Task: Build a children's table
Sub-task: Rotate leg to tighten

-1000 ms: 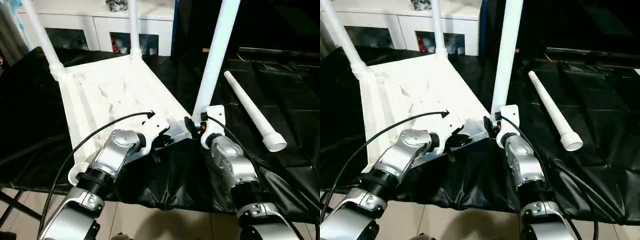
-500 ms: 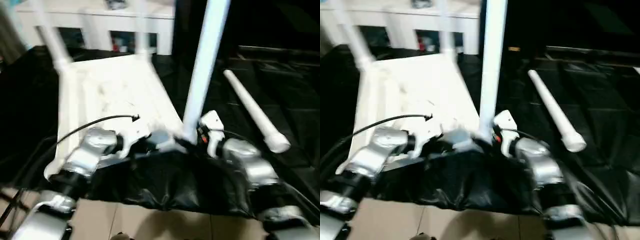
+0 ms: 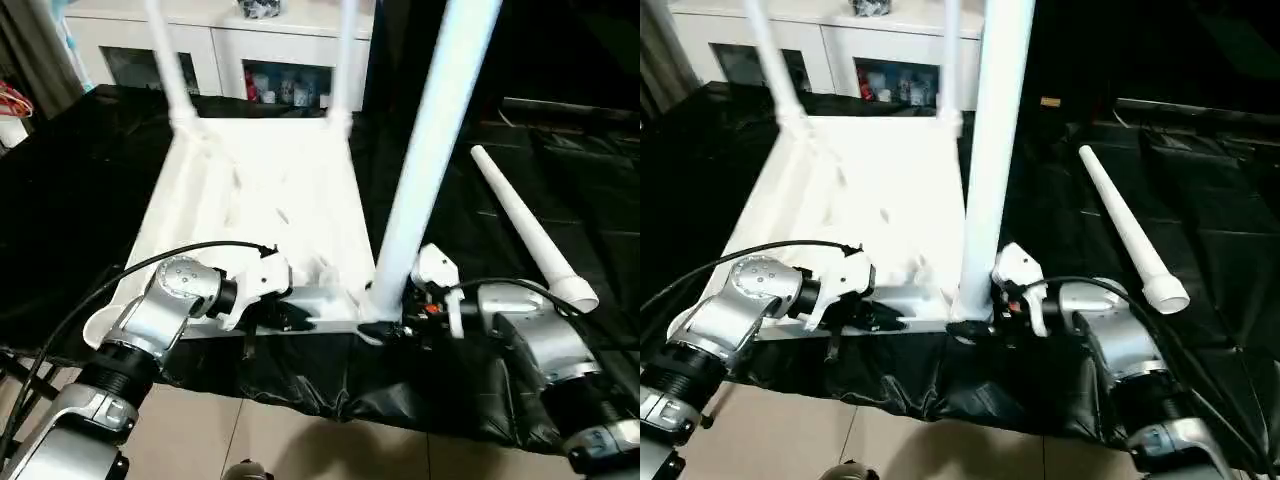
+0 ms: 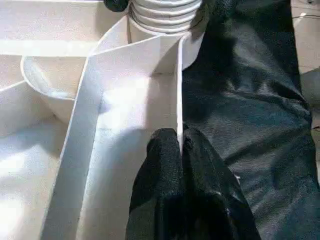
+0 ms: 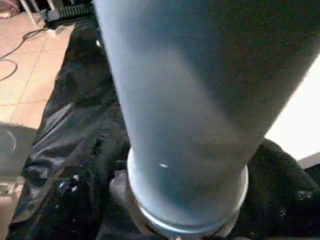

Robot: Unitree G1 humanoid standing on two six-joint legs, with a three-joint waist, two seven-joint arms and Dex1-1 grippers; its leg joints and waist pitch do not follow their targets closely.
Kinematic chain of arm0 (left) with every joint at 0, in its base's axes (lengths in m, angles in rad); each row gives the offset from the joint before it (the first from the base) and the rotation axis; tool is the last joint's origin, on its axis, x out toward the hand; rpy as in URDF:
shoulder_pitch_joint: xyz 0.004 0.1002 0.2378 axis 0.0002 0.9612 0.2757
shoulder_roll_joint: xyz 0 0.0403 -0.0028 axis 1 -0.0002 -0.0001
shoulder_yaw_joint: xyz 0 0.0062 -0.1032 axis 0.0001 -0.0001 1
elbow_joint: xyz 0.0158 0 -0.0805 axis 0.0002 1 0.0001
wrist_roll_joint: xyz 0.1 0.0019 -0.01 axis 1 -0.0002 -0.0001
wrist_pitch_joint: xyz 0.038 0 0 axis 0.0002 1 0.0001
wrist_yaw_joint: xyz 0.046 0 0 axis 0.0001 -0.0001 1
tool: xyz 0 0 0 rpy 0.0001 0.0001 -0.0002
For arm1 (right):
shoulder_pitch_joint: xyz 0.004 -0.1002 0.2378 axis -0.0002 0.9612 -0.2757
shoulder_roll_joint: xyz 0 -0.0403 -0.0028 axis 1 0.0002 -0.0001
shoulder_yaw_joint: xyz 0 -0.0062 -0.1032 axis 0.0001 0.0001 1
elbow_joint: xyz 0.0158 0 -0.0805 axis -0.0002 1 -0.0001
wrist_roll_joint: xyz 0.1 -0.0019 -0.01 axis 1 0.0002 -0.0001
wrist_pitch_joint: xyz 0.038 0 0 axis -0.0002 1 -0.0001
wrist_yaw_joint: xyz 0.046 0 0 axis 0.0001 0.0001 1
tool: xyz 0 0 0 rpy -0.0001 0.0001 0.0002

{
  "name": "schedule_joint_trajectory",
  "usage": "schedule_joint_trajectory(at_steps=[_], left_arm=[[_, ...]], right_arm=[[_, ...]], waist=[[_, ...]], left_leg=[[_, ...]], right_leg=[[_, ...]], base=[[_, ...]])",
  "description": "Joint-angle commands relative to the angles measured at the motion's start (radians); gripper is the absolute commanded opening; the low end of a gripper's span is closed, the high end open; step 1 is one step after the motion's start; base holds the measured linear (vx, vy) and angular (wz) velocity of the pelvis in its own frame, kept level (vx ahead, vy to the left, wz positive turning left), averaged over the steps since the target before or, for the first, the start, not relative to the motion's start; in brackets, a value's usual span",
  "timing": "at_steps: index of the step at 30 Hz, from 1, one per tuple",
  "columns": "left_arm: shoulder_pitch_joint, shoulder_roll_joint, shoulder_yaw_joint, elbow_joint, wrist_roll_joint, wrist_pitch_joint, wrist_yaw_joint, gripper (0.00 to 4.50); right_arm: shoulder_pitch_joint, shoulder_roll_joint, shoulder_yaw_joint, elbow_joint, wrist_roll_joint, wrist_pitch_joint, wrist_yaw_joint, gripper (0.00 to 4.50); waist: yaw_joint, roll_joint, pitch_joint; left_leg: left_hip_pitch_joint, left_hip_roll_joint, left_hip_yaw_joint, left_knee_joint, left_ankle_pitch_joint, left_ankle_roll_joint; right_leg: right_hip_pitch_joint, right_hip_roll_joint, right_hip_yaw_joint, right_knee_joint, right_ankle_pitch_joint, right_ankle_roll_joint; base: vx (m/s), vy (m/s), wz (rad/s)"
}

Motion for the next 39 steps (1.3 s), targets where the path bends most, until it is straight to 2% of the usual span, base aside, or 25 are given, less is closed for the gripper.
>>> schedule_joint_trajectory(at_steps=[1,5,6,10,14,15,16,17,19,20,21,22,24,25,27,29,30,31,33,36,37,39], left_arm=[[0.001,-0.011,-0.011,-0.017,-0.008,-0.008,0.006,0.0],[-0.003,-0.012,-0.011,0.0,-0.005,-0.014,0.01,0.0],[-0.004,-0.015,-0.008,0.001,-0.006,-0.01,0.019,0.0],[-0.012,-0.044,0.013,0.006,-0.004,0.015,0.085,0.0],[-0.038,-0.102,0.032,0.022,0.015,0.073,0.204,0.0],[-0.039,-0.103,0.032,0.023,0.016,0.075,0.208,0.0],[-0.047,-0.121,0.035,0.026,0.021,0.089,0.238,0.0],[-0.067,-0.163,0.036,0.038,0.039,0.11,0.309,0.0],[-0.074,-0.18,0.036,0.041,0.045,0.122,0.335,0.0],[-0.089,-0.216,0.034,0.05,0.06,0.145,0.395,0.0],[-0.093,-0.226,0.034,0.052,0.065,0.152,0.411,0.0],[-0.1,-0.243,0.032,0.055,0.073,0.162,0.44,0.0],[-0.113,-0.281,0.035,0.065,0.091,0.176,0.502,0.0],[-0.118,-0.294,0.035,0.07,0.097,0.18,0.523,0.0],[-0.123,-0.329,0.019,0.076,0.115,0.17,0.559,0.0],[-0.12,-0.336,0.01,0.073,0.122,0.15,0.562,0.0],[-0.117,-0.336,0.01,0.069,0.12,0.143,0.556,0.0],[-0.115,-0.337,0.01,0.066,0.118,0.14,0.552,0.0],[-0.11,-0.33,0.005,0.056,0.116,0.143,0.539,0.0],[-0.091,-0.306,-0.003,0.027,0.107,0.138,0.493,0.0],[-0.083,-0.296,-0.005,0.017,0.102,0.131,0.472,0.0],[-0.054,-0.255,-0.007,-0.017,0.078,0.116,0.393,0.0]], right_arm=[[0.012,0.013,0.045,-0.051,0.024,0.007,0.051,3.3],[0.027,0.021,0.049,-0.065,0.029,0.021,0.049,3.01],[0.031,0.027,0.048,-0.062,0.028,0.02,0.041,2.86],[0.038,0.089,0.013,-0.035,0.029,0.022,-0.064,2.75],[0.009,0.182,-0.045,0.053,-0.006,0.02,-0.293,2.69],[0.008,0.184,-0.046,0.055,-0.007,0.021,-0.3,2.69],[0.002,0.21,-0.061,0.077,-0.013,0.018,-0.358,2.69],[-0.015,0.267,-0.097,0.126,-0.024,0.029,-0.489,2.69],[-0.021,0.29,-0.111,0.145,-0.026,0.034,-0.54,2.68],[-0.038,0.33,-0.131,0.186,-0.044,0.029,-0.648,2.68],[-0.042,0.342,-0.136,0.196,-0.049,0.027,-0.678,2.67],[-0.054,0.363,-0.15,0.219,-0.055,0.028,-0.738,2.67],[-0.08,0.408,-0.183,0.267,-0.054,0.023,-0.837,2.67],[-0.089,0.423,-0.195,0.285,-0.052,0.017,-0.868,2.67],[-0.118,0.457,-0.182,0.328,-0.091,-0.025,-0.935,2.67],[-0.121,0.458,-0.164,0.335,-0.117,-0.07,-0.93,2.67],[-0.12,0.455,-0.162,0.332,-0.118,-0.078,-0.919,2.67],[-0.119,0.454,-0.162,0.33,-0.116,-0.081,-0.911,3.02],[-0.117,0.454,-0.174,0.321,-0.093,-0.072,-0.879,3.37],[-0.109,0.441,-0.175,0.301,-0.068,-0.067,-0.804,3.4],[-0.107,0.432,-0.17,0.298,-0.065,-0.07,-0.781,3.6],[-0.091,0.386,-0.132,0.266,-0.064,-0.078,-0.67,3.81]], waist=[[-0.001,-0.002,-0.067],[0.003,-0.001,-0.068],[0.004,0.0,-0.068],[0.003,-0.001,-0.065],[-0.016,-0.003,-0.061],[-0.016,-0.003,-0.061],[-0.023,-0.003,-0.06],[-0.026,-0.002,-0.06],[-0.03,-0.003,-0.06],[-0.032,-0.001,-0.064],[-0.036,0.0,-0.062],[-0.039,-0.002,-0.063],[-0.04,-0.004,-0.061],[-0.04,0.0,-0.064],[-0.042,0.0,-0.067],[-0.042,0.0,-0.068],[-0.041,-0.003,-0.067],[-0.04,-0.003,-0.067],[-0.041,-0.004,-0.065],[-0.041,-0.005,-0.064],[-0.043,-0.005,-0.065],[-0.046,-0.004,-0.065]], left_leg=[[0.004,0.028,-0.004,-0.058,-0.22,0.034],[0.005,0.029,-0.004,-0.057,-0.221,0.034],[0.006,0.029,-0.004,-0.058,-0.227,0.031],[0.008,0.028,-0.006,-0.061,-0.255,0.017],[0.01,0.023,-0.01,-0.066,-0.295,-0.008],[0.01,0.023,-0.01,-0.066,-0.295,-0.008],[0.004,0.022,-0.013,-0.068,-0.29,-0.008],[0.007,0.02,-0.012,-0.067,-0.291,-0.011],[0.009,0.019,-0.014,-0.067,-0.296,-0.014],[0.011,0.021,-0.012,-0.065,-0.275,-0.011],[0.011,0.021,-0.011,-0.065,-0.275,-0.014],[0.009,0.019,-0.013,-0.066,-0.276,-0.016],[0.007,0.019,-0.012,-0.067,-0.274,-0.012],[0.011,0.02,-0.011,-0.065,-0.274,-0.013],[0.007,0.019,-0.009,-0.063,-0.245,-0.01],[0.006,0.019,-0.007,-0.061,-0.233,-0.004],[0.003,0.016,-0.006,-0.061,-0.228,0.009],[0.002,0.016,-0.006,-0.061,-0.223,0.012],[0.003,0.017,-0.006,-0.062,-0.225,0.018],[0.002,0.02,-0.009,-0.066,-0.239,0.018],[0.001,0.021,-0.009,-0.066,-0.237,0.018],[0.001,0.022,-0.008,-0.064,-0.232,0.024]], right_leg=[[0.051,-0.079,0.047,-0.066,-0.275,-0.169],[0.052,-0.08,0.046,-0.067,-0.26,-0.174],[0.051,-0.08,0.045,-0.068,-0.273,-0.172],[0.05,-0.08,0.044,-0.073,-0.322,-0.16],[0.048,-0.083,0.043,-0.084,-0.416,-0.137],[0.048,-0.083,0.043,-0.084,-0.416,-0.137],[0.051,-0.084,0.041,-0.085,-0.436,-0.122],[0.047,-0.085,0.041,-0.089,-0.456,-0.113],[0.046,-0.087,0.039,-0.094,-0.481,-0.107],[0.044,-0.086,0.044,-0.091,-0.441,-0.112],[0.041,-0.082,0.045,-0.089,-0.424,-0.12],[0.046,-0.082,0.042,-0.086,-0.411,-0.127],[0.046,-0.083,0.043,-0.086,-0.401,-0.128],[0.044,-0.083,0.044,-0.086,-0.383,-0.132],[0.045,-0.079,0.047,-0.076,-0.296,-0.151],[0.049,-0.079,0.047,-0.071,-0.246,-0.164],[0.054,-0.079,0.047,-0.072,-0.243,-0.163],[0.054,-0.08,0.047,-0.072,-0.244,-0.161],[0.053,-0.079,0.046,-0.075,-0.266,-0.154],[0.054,-0.08,0.046,-0.075,-0.292,-0.147],[0.054,-0.081,0.046,-0.074,-0.278,-0.151],[0.057,-0.081,0.046,-0.071,-0.247,-0.165]], base=[[0.0,0.0,0.0],[0.0,0.0,0.0],[0.0,0.0,0.0],[0.0,0.0,0.0],[0.0,0.0,0.0],[0.0,0.0,0.0],[0.0,0.0,0.0],[0.0,0.0,0.0],[0.0,0.0,0.0],[0.0,0.0,0.0],[0.0,0.0,0.0],[0.0,0.0,0.0],[0.0,0.0,0.0],[0.0,0.0,0.0],[0.0,0.0,0.0],[0.0,0.0,0.0],[0.0,0.0,0.0],[0.0,0.0,0.0],[0.0,0.0,0.0],[0.0,0.0,0.0],[0.0,0.0,0.0],[0.0,0.0,0.0]])
